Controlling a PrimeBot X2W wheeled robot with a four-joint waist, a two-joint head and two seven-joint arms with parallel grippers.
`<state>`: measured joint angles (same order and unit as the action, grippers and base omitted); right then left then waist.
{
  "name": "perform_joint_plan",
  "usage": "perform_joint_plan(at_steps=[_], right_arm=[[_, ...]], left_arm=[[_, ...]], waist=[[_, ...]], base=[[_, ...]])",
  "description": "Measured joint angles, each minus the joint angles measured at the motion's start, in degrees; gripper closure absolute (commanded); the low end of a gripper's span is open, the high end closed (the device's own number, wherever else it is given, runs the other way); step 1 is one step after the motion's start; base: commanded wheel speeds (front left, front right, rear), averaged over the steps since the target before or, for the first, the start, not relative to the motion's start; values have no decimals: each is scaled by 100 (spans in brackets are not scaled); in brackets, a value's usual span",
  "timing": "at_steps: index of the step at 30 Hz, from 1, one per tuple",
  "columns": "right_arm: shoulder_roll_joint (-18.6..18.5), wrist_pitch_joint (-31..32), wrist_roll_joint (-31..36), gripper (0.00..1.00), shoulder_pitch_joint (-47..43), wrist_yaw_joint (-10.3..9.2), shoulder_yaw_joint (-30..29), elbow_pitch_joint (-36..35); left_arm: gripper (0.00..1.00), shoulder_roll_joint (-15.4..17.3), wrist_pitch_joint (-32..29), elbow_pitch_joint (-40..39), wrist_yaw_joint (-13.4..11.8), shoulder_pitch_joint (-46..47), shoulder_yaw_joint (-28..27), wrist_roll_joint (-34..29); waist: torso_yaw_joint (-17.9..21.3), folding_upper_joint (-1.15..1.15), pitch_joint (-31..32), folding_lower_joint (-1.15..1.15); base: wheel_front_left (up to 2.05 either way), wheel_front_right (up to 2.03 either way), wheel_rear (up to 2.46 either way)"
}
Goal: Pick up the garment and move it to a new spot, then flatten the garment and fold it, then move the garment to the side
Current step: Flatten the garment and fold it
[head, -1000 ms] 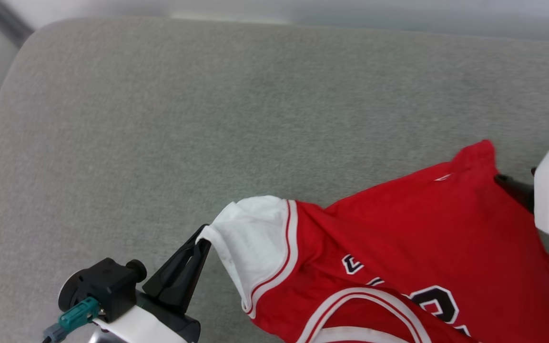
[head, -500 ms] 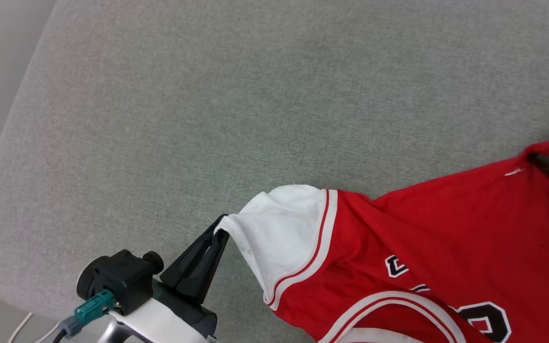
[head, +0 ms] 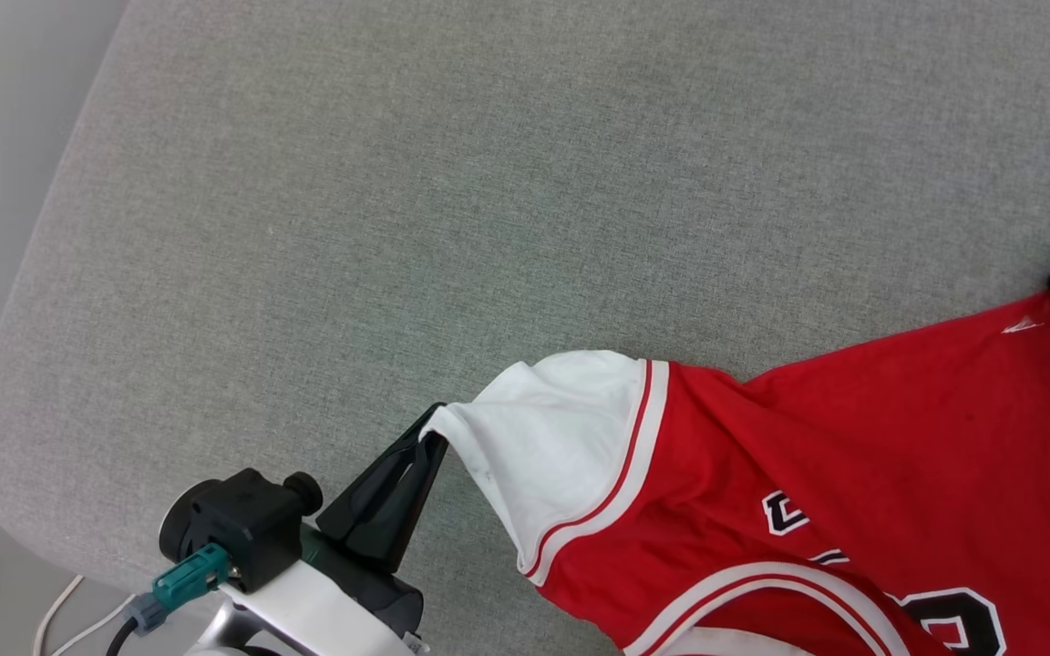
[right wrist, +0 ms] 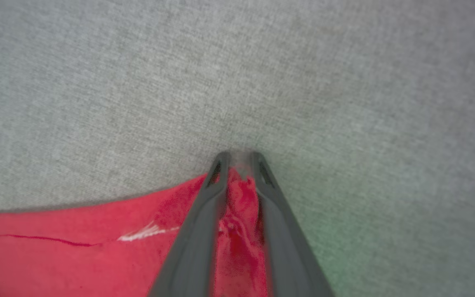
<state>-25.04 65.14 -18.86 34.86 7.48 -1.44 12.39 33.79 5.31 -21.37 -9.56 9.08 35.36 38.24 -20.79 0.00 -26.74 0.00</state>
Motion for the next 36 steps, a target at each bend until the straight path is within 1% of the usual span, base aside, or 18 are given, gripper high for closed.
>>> perform_joint_plan(at_steps=[4, 8, 12, 18, 21, 27, 31, 36], right_arm=[[27, 33, -99, 100, -33, 1, 52, 66], [46, -132, -197, 100, -90, 1, 93, 151], [81, -460, -292, 100, -109, 2, 140, 250], [103, -1054, -524, 100, -109, 2, 215, 298], [104, -1324, -723, 100, -105, 2, 243, 244], [76, -1640, -1117, 100, -62, 2, 279, -203], [49, -1722, -1304, 100, -29, 2, 264, -636], [35, -1817, -1455, 100, 99, 2, 212, -1243]], left_arm=[[100, 12, -1, 30, 0, 5, -7, 24], [100, 55, -3, 42, -3, 5, -19, 26], [100, 105, -8, 27, -19, 2, -43, 29], [100, 209, 19, -23, -110, -37, -198, 67], [100, 338, 35, -85, -181, -43, -330, 79], [100, 654, 14, -382, -339, -1, -694, 34], [100, 875, -15, -624, -454, 208, -1017, -14], [100, 1091, -74, -940, -534, 564, -1481, 60]], waist=[[22, 0, 88, 0], [94, 0, 221, 0], [195, 0, 395, 0], [387, 0, 759, 0], [508, 0, 988, 0], [817, 0, 1475, 0], [1071, 0, 1744, 0], [1396, 0, 1998, -1]], base=[[0, 0, 0], [0, 0, 0], [0, 0, 0], [0, 0, 0], [0, 0, 0], [0, 0, 0], [0, 0, 0], [0, 0, 0]])
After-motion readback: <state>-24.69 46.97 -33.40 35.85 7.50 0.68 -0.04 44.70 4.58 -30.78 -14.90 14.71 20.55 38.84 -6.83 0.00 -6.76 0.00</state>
